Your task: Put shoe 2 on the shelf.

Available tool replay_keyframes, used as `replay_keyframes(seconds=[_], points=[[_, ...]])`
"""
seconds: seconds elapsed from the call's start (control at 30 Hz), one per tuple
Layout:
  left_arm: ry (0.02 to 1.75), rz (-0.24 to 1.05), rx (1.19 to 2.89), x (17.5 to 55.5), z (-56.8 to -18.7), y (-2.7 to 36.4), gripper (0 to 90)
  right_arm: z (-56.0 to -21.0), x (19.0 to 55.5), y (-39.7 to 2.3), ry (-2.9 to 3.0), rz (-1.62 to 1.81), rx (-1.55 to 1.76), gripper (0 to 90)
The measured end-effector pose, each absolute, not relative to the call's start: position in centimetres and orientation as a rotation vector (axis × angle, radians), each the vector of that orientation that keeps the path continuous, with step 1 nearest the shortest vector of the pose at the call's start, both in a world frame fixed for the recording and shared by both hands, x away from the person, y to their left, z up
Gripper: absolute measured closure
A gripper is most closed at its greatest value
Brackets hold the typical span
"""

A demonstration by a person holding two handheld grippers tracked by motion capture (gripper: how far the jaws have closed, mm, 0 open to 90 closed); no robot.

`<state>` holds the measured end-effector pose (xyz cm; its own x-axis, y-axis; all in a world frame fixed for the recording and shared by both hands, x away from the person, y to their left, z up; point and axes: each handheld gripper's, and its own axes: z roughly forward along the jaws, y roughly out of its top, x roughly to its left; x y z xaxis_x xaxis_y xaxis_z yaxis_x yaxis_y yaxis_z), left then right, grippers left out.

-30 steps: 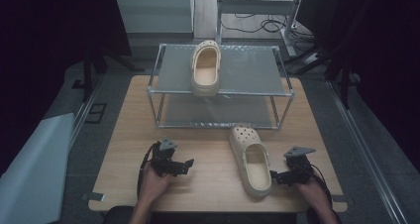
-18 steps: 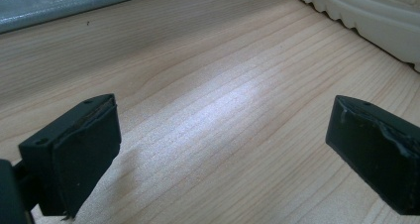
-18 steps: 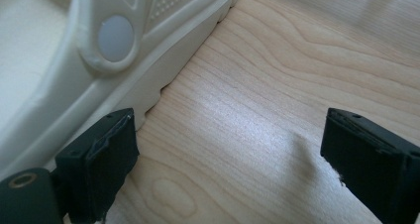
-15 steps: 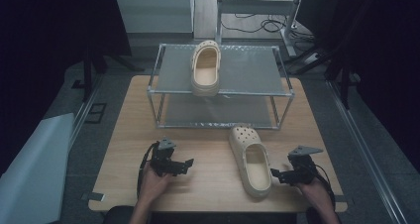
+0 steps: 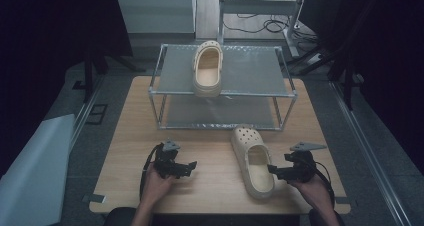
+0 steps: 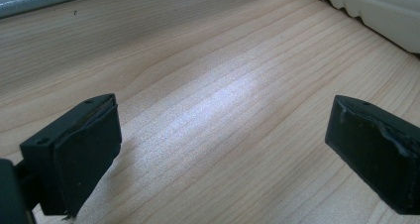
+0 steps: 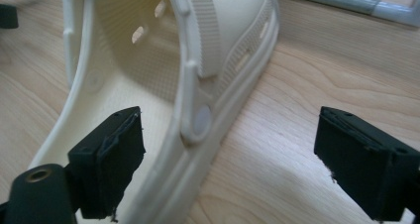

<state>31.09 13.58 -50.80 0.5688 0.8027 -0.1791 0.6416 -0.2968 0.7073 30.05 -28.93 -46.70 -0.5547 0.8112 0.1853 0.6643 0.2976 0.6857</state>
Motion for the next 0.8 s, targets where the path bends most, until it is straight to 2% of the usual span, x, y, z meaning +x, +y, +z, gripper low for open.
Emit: replay_keyframes(seconds=[0.2,0.33,0.37,0.47,0.6,0.8], points=[[1.153,0.257,2.036,31.1,-50.9,13.5,1.2,-47.1,31.7,-26.8,2.386,1.061,1.452,13.8],[1.15,0.256,2.04,31.2,-51.0,13.4,1.3,-47.4,32.6,-25.9,2.37,1.012,1.486,20.6],[1.149,0.254,2.043,31.2,-51.0,13.4,1.2,-47.5,33.1,-25.3,2.368,0.981,1.512,30.4],[1.148,0.252,2.044,31.2,-51.1,13.4,1.4,-47.5,33.5,-24.5,2.364,0.943,1.53,46.0],[1.141,0.247,2.051,31.2,-51.1,13.3,1.5,-47.5,33.8,-23.9,2.318,0.861,1.537,62.3],[1.135,0.253,2.061,31.2,-51.1,13.2,1.6,-47.4,34.0,-24.3,2.284,0.876,1.589,68.9]])
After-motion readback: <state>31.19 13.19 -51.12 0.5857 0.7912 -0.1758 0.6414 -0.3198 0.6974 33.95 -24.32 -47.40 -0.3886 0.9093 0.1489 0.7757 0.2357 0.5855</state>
